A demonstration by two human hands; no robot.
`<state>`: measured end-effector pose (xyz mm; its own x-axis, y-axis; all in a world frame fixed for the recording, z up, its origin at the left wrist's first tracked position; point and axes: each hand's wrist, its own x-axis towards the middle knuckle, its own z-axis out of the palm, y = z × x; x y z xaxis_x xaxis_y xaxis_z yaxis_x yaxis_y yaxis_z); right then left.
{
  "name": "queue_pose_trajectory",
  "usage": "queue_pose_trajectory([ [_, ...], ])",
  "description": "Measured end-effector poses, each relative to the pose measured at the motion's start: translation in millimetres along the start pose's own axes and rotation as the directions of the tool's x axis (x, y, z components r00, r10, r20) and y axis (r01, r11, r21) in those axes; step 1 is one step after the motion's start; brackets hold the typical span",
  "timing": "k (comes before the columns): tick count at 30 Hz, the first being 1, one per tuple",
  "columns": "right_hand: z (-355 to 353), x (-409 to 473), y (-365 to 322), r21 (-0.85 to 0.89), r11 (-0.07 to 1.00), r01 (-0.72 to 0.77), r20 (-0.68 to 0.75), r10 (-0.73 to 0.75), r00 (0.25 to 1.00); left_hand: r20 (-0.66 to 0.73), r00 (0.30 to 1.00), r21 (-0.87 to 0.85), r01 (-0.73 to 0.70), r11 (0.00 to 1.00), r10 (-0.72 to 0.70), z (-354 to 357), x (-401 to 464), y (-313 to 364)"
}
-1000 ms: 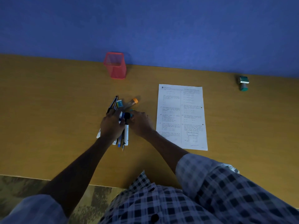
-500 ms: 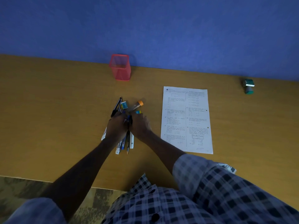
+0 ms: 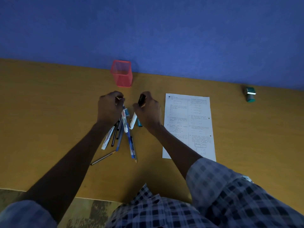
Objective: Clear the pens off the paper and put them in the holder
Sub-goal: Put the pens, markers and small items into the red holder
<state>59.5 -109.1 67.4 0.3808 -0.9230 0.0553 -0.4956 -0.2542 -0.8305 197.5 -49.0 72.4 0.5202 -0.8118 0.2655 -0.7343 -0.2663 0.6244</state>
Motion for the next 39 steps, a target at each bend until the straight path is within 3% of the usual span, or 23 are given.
queue_pose_trajectory([
  [9, -15, 62, -39, 0.062, 0.989, 0.136, -0.16, -0.125, 0.979, -0.256, 0.959, -0.048, -0.139, 0.989, 0.123, -41, 63, 14],
  [18, -1, 107, -53, -0.001, 0.967, 0.255, -0.185, -0.251, 0.95, -0.409, 0.904, -0.158, -0.2, 0.967, 0.121, -49, 102, 6],
  [23, 14, 120, -49, -0.026, 0.97, 0.241, -0.119, -0.243, 0.963, -0.363, 0.925, -0.182, -0.185, 0.966, 0.109, -35, 116, -9],
  [33, 25, 124, -34, 0.013, 0.991, 0.135, 0.03, -0.135, 0.99, -0.141, 0.988, -0.044, -0.076, 0.996, 0.069, -3, 111, -29],
  [39, 20, 104, -6, -0.082, 0.984, 0.16, 0.006, -0.16, 0.987, -0.219, 0.975, 0.083, -0.011, 0.997, 0.029, 1, 81, -27],
])
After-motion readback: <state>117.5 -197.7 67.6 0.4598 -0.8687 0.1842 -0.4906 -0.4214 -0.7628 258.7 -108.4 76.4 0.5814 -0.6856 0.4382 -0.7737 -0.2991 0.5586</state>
